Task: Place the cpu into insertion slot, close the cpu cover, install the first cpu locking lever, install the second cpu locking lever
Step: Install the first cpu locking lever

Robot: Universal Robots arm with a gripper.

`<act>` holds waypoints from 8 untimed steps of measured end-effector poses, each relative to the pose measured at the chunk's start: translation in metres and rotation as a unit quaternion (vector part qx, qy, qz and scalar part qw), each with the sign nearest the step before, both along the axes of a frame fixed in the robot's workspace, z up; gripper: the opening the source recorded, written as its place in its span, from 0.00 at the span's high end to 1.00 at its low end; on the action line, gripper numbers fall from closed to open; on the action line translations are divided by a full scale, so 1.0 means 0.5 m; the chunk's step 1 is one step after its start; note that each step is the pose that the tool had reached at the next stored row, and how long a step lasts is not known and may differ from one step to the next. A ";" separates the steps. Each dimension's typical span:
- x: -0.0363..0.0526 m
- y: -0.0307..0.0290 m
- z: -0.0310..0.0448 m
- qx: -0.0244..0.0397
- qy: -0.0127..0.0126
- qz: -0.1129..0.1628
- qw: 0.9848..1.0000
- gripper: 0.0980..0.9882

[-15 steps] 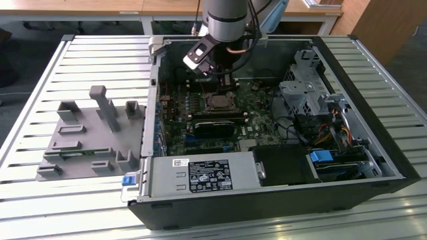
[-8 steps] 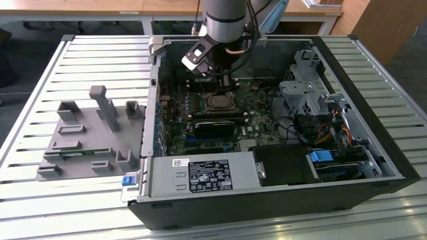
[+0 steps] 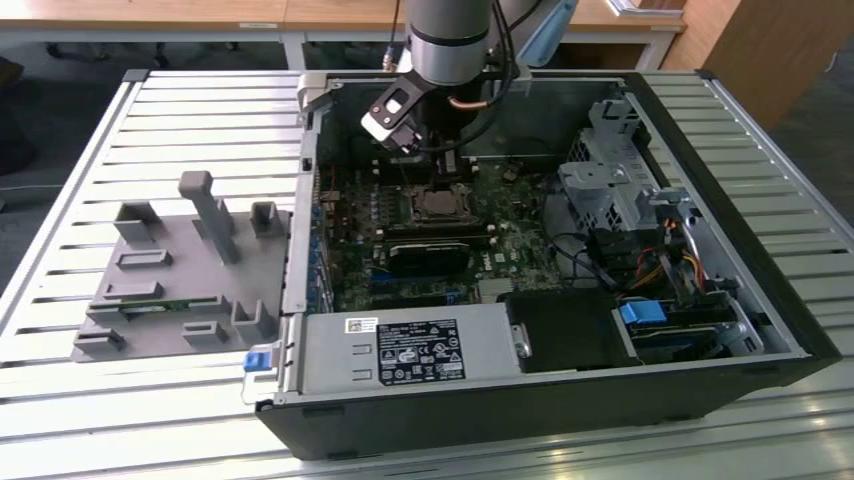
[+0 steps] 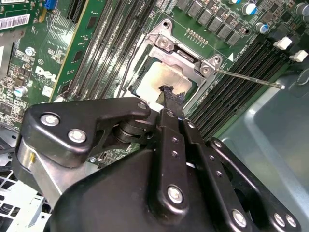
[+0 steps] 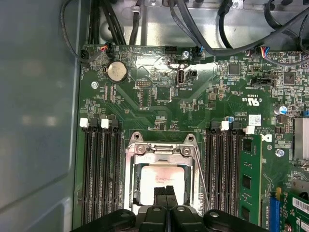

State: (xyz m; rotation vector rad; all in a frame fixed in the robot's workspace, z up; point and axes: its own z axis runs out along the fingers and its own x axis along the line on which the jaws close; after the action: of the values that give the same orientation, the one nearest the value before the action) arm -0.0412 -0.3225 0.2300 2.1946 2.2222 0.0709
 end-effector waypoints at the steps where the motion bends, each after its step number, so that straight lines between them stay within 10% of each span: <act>1: 0.000 0.000 0.000 0.000 0.000 0.000 1.000 0.99; 8: 0.000 0.000 0.003 -0.001 0.000 0.000 1.000 0.99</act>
State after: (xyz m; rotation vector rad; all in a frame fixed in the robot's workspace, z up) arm -0.0412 -0.3224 0.2316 2.1938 2.2213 0.0696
